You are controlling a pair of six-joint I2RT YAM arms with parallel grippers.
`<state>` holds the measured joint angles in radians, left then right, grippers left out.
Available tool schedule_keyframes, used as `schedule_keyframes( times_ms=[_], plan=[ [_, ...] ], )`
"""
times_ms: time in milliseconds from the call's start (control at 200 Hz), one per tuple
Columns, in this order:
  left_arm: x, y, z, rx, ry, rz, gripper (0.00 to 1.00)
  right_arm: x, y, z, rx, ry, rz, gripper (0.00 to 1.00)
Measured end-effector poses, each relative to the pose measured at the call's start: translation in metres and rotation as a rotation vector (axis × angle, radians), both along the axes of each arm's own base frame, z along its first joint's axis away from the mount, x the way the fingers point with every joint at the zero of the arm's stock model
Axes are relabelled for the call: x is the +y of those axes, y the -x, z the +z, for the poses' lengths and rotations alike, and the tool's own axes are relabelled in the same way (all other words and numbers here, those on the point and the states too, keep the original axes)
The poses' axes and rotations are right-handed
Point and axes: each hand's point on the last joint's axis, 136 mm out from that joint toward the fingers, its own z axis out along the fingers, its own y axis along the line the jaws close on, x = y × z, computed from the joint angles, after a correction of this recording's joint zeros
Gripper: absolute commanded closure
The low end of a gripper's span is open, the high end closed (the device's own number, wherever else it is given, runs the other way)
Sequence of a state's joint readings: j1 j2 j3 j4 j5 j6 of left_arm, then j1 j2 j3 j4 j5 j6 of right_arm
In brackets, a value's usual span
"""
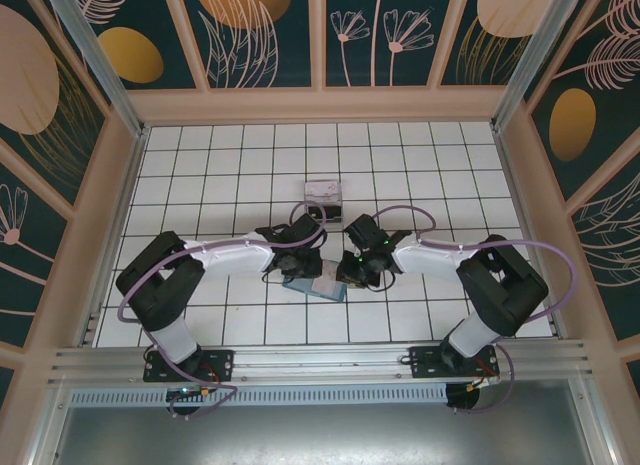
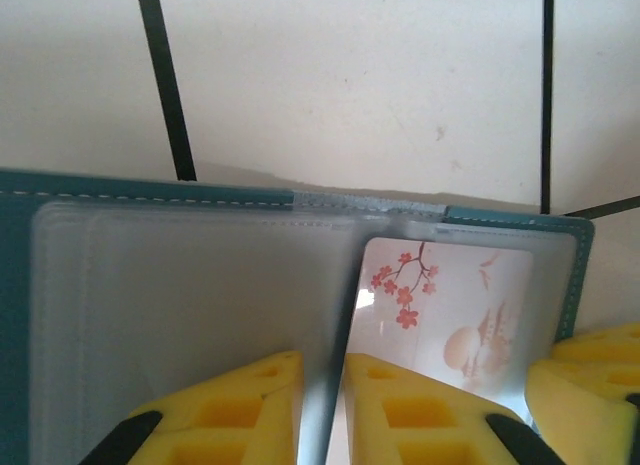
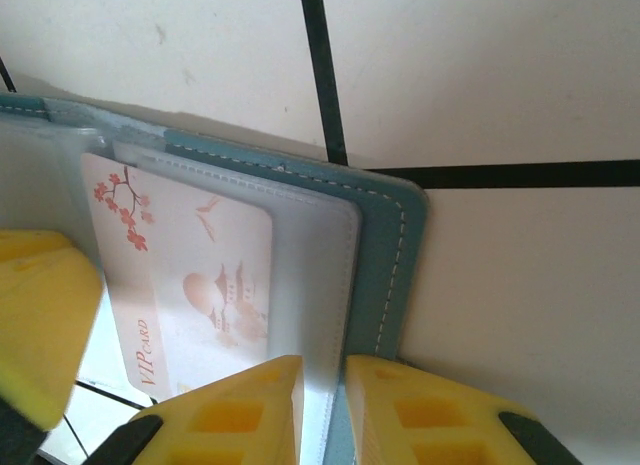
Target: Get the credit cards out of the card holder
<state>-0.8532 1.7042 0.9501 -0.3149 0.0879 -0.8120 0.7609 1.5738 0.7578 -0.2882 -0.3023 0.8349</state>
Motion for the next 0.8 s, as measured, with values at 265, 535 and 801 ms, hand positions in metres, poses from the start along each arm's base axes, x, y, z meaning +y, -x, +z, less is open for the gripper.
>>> schedule_keyframes(
  times_ms=[265,535,801],
  plan=[
    [-0.014,-0.002,0.023,-0.015,0.13,0.007,0.74,-0.002,-0.004,0.0,-0.014,0.013,0.016,0.81],
    [-0.025,-0.007,0.03,0.004,0.22,0.008,0.73,-0.011,-0.017,0.0,-0.037,0.034,0.014,0.82],
    [-0.029,-0.015,0.027,0.019,0.262,0.013,0.72,-0.016,-0.022,0.0,-0.046,0.046,0.023,0.82]
  ],
)
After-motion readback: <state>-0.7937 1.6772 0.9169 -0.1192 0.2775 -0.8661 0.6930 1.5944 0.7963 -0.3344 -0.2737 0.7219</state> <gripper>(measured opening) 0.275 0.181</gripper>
